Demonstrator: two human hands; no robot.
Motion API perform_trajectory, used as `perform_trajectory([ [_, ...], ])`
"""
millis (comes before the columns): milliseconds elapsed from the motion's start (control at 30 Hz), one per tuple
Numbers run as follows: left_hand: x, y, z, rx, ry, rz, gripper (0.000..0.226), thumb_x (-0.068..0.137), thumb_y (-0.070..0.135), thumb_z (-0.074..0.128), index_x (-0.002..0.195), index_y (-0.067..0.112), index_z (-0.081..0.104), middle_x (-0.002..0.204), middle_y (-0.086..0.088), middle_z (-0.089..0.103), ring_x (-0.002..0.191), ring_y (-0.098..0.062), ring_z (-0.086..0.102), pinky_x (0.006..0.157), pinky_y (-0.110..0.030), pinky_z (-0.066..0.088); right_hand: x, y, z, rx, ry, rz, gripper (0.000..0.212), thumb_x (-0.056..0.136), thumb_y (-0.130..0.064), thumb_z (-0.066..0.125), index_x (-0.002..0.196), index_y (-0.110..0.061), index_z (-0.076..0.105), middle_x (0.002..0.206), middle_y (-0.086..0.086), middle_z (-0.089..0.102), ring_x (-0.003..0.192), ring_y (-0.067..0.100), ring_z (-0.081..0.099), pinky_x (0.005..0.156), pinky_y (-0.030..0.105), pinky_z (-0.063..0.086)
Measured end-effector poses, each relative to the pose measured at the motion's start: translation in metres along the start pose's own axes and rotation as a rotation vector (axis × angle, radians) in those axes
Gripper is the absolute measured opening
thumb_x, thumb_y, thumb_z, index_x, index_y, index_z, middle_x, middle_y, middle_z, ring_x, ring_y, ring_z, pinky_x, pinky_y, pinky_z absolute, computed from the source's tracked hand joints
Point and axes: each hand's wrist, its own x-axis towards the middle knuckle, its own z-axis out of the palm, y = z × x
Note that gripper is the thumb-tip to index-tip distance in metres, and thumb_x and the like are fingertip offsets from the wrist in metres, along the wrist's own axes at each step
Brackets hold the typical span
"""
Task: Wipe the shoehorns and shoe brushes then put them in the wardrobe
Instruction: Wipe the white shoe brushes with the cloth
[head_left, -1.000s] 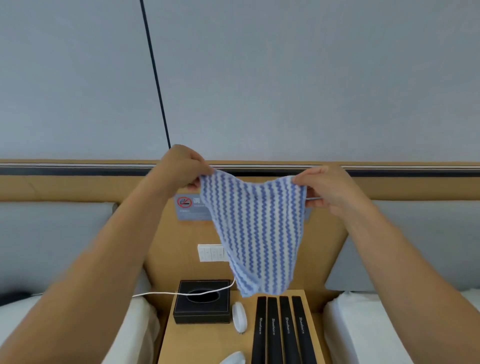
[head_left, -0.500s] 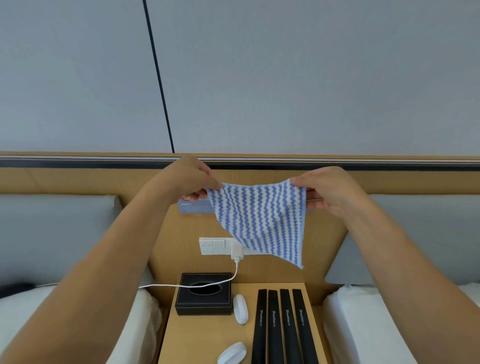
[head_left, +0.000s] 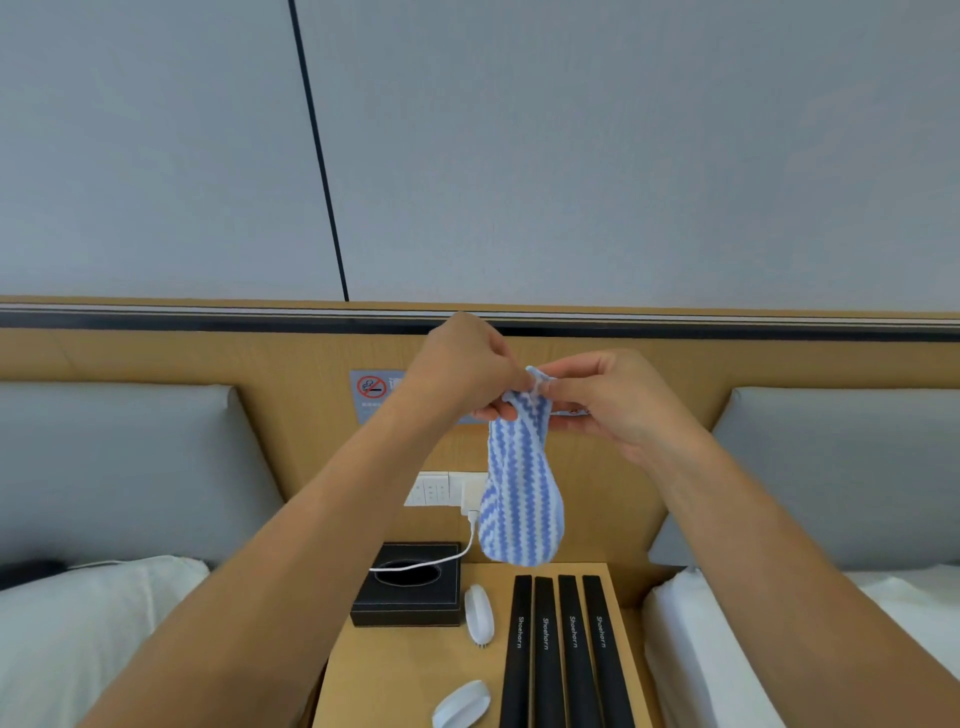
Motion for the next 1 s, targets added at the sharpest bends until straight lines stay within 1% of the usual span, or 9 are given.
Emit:
perform_trajectory([
  [133, -0.001, 0.003, 0.002, 0.108, 0.125, 0.049, 0.011, 0.080, 0.012, 0.071, 0.073, 0.004, 0.069, 0.063, -0.011, 0.072, 0.048, -0.011, 0.068, 0.045, -0.019, 0.055, -0.003, -0.004, 0.001, -0.030, 0.020, -0.032, 0.012, 0.088, 0.000, 0.070, 0.090, -0.009, 0.078, 0.092, 0.009, 0.078, 0.084, 0.019, 0.076, 0.074, 0.034, 0.063],
  [200, -0.002, 0.004, 0.001, 0.163, 0.165, 0.071, 0.009, 0.078, 0.012, 0.070, 0.072, 0.005, 0.070, 0.059, -0.007, 0.071, 0.048, -0.010, 0.068, 0.050, -0.021, 0.058, -0.005, -0.007, 0.000, -0.031, 0.028, -0.042, 0.012, 0.088, 0.001, 0.069, 0.092, -0.007, 0.077, 0.092, 0.010, 0.078, 0.084, 0.020, 0.076, 0.072, 0.034, 0.063],
  [333, -0.003, 0.007, -0.001, 0.231, 0.215, 0.095, 0.011, 0.075, 0.010, 0.067, 0.071, 0.001, 0.072, 0.056, -0.006, 0.070, 0.057, -0.017, 0.071, 0.061, -0.031, 0.061, -0.006, -0.012, -0.005, -0.042, 0.054, -0.050, 0.012, 0.089, 0.000, 0.069, 0.099, -0.002, 0.076, 0.093, 0.011, 0.078, 0.085, 0.021, 0.076, 0.074, 0.036, 0.063],
  [500, -0.003, 0.011, 0.002, 0.086, 0.144, 0.049, 0.016, 0.081, 0.010, 0.070, 0.080, -0.006, 0.069, 0.061, -0.013, 0.071, 0.049, -0.014, 0.069, 0.051, -0.027, 0.060, -0.006, -0.010, -0.001, -0.022, 0.036, -0.071, 0.012, 0.089, 0.000, 0.069, 0.097, -0.004, 0.077, 0.092, 0.012, 0.078, 0.084, 0.022, 0.076, 0.073, 0.035, 0.063],
  [633, -0.004, 0.013, 0.004, -0.046, 0.058, -0.018, 0.015, 0.084, 0.006, 0.066, 0.084, -0.009, 0.069, 0.064, -0.017, 0.072, 0.058, -0.024, 0.073, 0.063, -0.039, 0.062, -0.006, -0.007, 0.002, -0.003, 0.023, -0.090, 0.015, 0.087, 0.003, 0.069, 0.093, -0.007, 0.078, 0.089, 0.009, 0.078, 0.080, 0.020, 0.076, 0.068, 0.030, 0.062],
  [733, -0.006, 0.015, 0.003, -0.128, 0.012, -0.033, 0.014, 0.086, 0.001, 0.060, 0.084, -0.008, 0.070, 0.068, -0.019, 0.072, 0.063, -0.027, 0.073, 0.064, -0.038, 0.062, -0.007, -0.005, 0.000, -0.077, 0.009, -0.143, 0.031, 0.082, 0.005, 0.072, 0.078, -0.025, 0.079, 0.079, -0.003, 0.078, 0.076, 0.008, 0.074, 0.067, 0.022, 0.060],
  [833, -0.007, 0.015, 0.005, -0.174, -0.002, -0.014, 0.014, 0.087, -0.003, 0.058, 0.088, -0.006, 0.071, 0.074, -0.021, 0.072, 0.067, -0.027, 0.074, 0.065, -0.036, 0.062, -0.007, -0.004, -0.002, -0.163, 0.027, -0.187, 0.034, 0.074, 0.006, 0.078, 0.088, -0.025, 0.078, 0.079, -0.006, 0.076, 0.073, 0.004, 0.071, 0.064, 0.016, 0.054],
  [933, -0.007, 0.012, 0.006, -0.181, -0.010, 0.024, 0.017, 0.085, -0.004, 0.058, 0.085, 0.001, 0.075, 0.075, -0.018, 0.074, 0.074, -0.026, 0.074, 0.072, -0.037, 0.062, -0.005, -0.005, -0.001, -0.249, 0.095, -0.223, 0.031, 0.073, 0.000, 0.083, 0.100, -0.014, 0.078, 0.084, 0.000, 0.076, 0.076, 0.010, 0.070, 0.069, 0.025, 0.056],
  [1000, -0.004, 0.007, 0.007, -0.122, -0.003, 0.080, 0.023, 0.081, -0.005, 0.059, 0.083, 0.009, 0.077, 0.077, -0.012, 0.075, 0.080, -0.024, 0.073, 0.076, -0.036, 0.061, -0.003, -0.006, 0.000, -0.289, 0.147, -0.239, 0.022, 0.077, -0.001, 0.080, 0.095, -0.015, 0.079, 0.082, 0.003, 0.076, 0.076, 0.016, 0.070, 0.071, 0.036, 0.056],
])
